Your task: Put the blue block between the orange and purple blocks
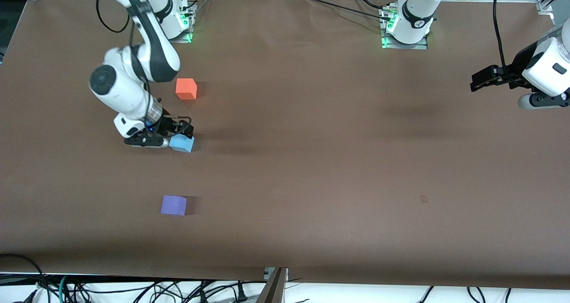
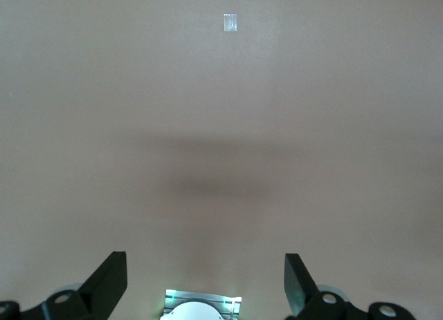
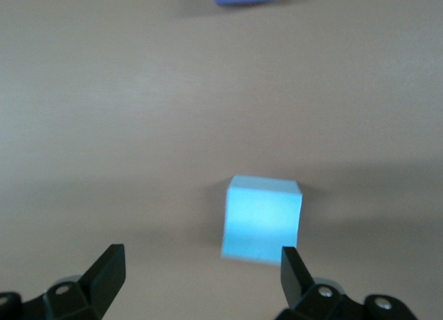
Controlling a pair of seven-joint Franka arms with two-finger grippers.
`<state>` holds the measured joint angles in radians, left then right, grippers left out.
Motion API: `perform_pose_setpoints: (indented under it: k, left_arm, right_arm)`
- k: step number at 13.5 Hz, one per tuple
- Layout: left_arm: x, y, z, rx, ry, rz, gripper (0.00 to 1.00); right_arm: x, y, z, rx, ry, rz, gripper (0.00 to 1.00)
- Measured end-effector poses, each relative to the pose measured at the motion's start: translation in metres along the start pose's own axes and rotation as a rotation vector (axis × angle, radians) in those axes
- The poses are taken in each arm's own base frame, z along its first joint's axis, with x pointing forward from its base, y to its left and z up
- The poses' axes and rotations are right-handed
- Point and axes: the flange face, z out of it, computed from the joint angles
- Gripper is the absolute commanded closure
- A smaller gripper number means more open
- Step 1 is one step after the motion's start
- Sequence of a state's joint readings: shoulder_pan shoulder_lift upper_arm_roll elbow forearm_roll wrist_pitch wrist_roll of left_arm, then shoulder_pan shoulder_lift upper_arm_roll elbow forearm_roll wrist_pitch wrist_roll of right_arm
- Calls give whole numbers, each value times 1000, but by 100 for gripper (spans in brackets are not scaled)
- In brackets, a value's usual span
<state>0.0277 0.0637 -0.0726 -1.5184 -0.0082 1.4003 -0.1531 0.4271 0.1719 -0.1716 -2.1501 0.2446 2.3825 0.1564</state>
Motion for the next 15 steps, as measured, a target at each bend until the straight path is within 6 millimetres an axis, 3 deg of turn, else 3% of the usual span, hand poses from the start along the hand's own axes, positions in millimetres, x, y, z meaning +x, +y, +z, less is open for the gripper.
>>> perform_pose_setpoints:
  k: [3, 6, 9, 10, 12, 15]
  left_arm:
    - [1, 0, 1, 0, -1, 0, 0]
    - [2, 0, 0, 0, -1, 0, 0]
    - [2, 0, 1, -1, -1, 0, 0]
    - [2, 0, 1, -1, -1, 0, 0]
    - [2, 0, 1, -1, -1, 0, 0]
    - [2, 0, 1, -1, -1, 0, 0]
  right_arm:
    - [-7, -8, -98, -20, -15, -72, 1]
    - [-23, 1, -191, -63, -48, -77, 0]
    - [-24, 9, -263, -61, -21, -68, 1]
    - [-19, 14, -277, -65, -12, -56, 0]
    - [-2, 23, -287, -82, -9, -79, 1]
    - [20, 37, -278, -98, -35, -77, 0]
